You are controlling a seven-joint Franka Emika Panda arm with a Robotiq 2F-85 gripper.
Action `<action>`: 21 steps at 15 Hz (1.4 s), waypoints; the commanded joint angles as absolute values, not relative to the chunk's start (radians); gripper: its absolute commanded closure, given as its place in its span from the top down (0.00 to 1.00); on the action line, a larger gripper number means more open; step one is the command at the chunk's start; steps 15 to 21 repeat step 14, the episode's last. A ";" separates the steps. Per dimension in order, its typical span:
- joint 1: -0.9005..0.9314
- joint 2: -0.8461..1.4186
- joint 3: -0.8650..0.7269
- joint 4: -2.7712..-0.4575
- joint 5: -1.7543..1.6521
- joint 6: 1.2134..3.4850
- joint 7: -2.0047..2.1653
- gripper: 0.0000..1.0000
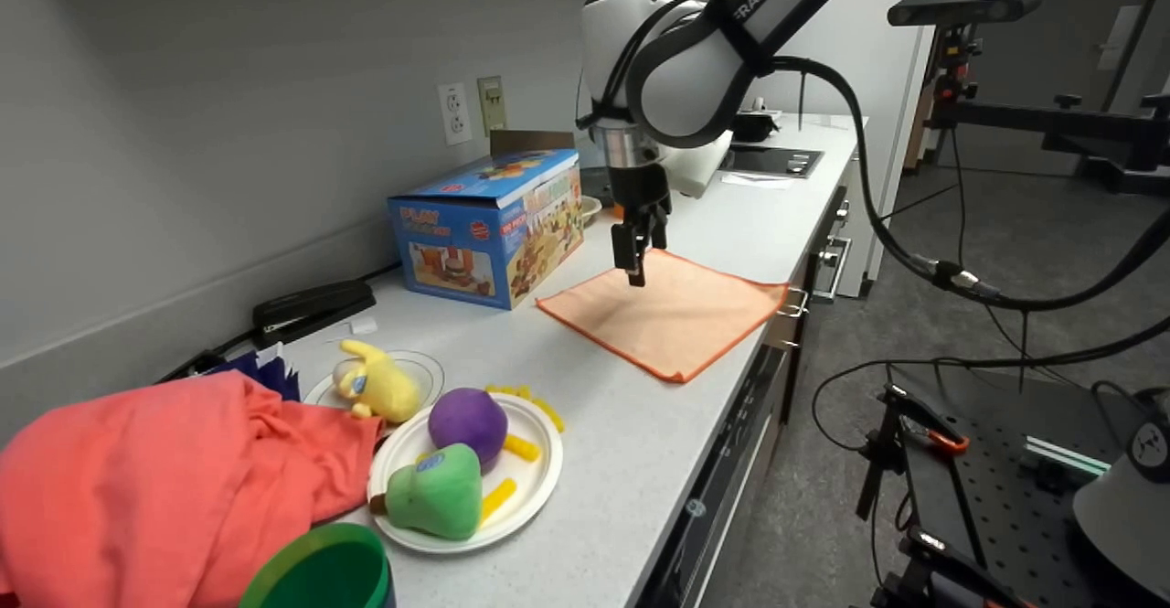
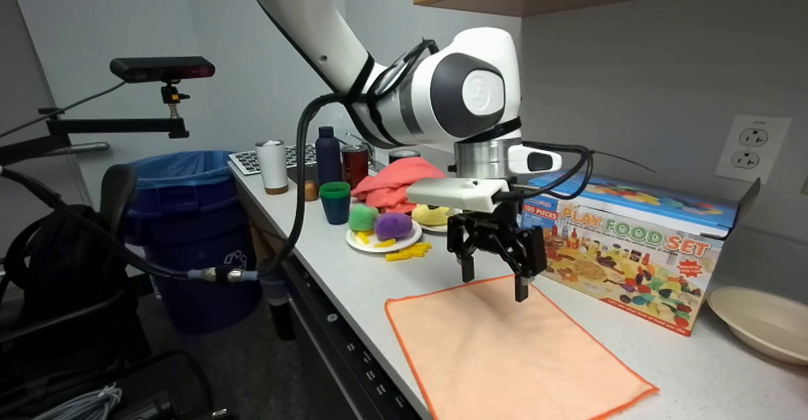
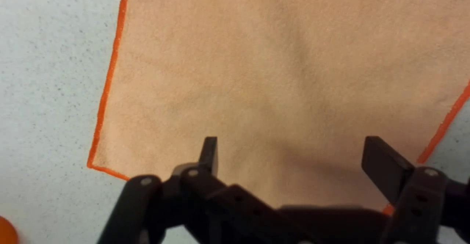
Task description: Unfold the cloth on the counter
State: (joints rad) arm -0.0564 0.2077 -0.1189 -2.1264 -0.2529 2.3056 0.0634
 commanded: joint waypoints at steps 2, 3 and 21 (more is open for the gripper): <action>-0.048 0.067 -0.118 -2.270 -0.313 2.335 0.131 1.00; -0.058 0.139 -0.113 -2.197 -0.285 2.310 0.097 1.00; -0.060 0.093 -0.111 -2.246 -0.287 2.318 0.104 1.00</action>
